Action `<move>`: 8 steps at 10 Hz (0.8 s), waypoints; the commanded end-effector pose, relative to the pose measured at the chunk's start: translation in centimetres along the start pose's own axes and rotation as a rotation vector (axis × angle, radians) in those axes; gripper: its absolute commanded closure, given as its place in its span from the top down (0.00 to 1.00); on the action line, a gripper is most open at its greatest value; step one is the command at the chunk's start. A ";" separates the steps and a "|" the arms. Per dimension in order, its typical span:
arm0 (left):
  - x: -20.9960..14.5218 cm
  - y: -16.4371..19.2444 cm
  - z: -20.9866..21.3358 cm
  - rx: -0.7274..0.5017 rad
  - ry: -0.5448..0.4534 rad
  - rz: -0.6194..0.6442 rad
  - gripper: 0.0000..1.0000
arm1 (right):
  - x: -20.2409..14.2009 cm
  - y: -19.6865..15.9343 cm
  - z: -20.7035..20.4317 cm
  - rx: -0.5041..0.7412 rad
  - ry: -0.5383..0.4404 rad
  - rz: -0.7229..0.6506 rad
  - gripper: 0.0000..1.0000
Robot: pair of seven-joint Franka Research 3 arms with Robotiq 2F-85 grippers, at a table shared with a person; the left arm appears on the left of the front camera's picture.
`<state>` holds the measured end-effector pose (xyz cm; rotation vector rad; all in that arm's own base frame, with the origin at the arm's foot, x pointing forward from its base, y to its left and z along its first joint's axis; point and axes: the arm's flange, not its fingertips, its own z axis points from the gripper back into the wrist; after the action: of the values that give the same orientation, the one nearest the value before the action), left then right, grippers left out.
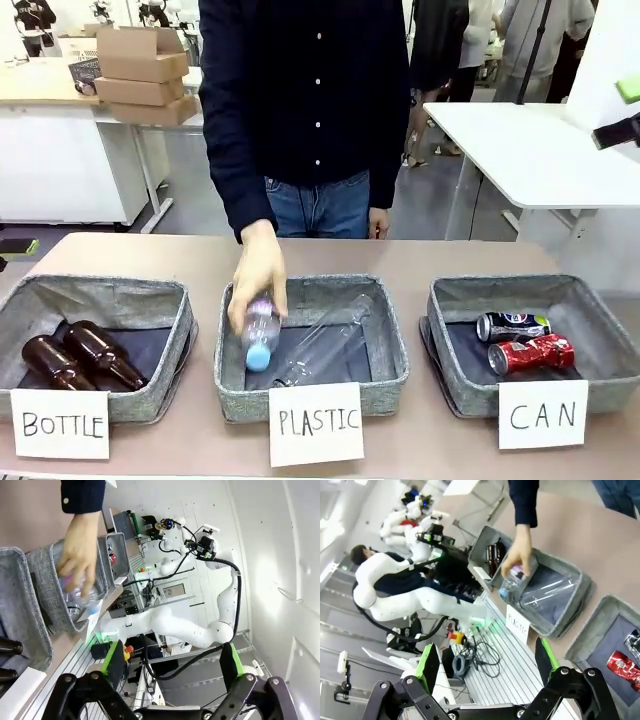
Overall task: Sort the can waste into the basket.
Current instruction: Pick up the can waste from the table and place it in the right Fabric basket.
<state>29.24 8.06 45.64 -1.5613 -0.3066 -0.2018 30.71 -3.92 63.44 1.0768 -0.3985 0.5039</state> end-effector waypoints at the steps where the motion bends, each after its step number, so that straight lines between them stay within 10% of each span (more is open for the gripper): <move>1: 0.0 -0.5 -0.1 0.002 -0.016 0.014 1.00 | 0.2 0.0 -0.5 0.002 0.016 0.016 1.00; 8: 0.0 -0.5 -0.1 0.002 -0.016 0.014 1.00 | 0.2 0.0 -0.5 0.002 0.016 0.016 1.00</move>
<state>29.22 8.12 45.64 -1.5609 -0.3076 -0.1994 30.85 -3.51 63.33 1.0740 -0.3896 0.5093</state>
